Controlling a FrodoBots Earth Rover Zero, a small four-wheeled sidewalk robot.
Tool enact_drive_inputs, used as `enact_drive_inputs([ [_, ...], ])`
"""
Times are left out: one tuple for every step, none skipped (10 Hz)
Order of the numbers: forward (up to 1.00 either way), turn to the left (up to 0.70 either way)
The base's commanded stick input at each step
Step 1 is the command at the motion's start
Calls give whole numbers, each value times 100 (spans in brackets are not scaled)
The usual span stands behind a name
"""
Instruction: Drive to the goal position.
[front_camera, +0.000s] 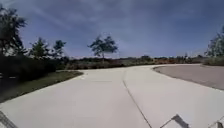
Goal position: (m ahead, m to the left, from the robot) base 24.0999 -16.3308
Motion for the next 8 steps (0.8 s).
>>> enact_drive_inputs([
  [85, 0],
  [85, 0],
  [85, 0],
  [85, 0],
  [85, 0],
  [85, 0],
  [85, 0],
  [85, 0],
])
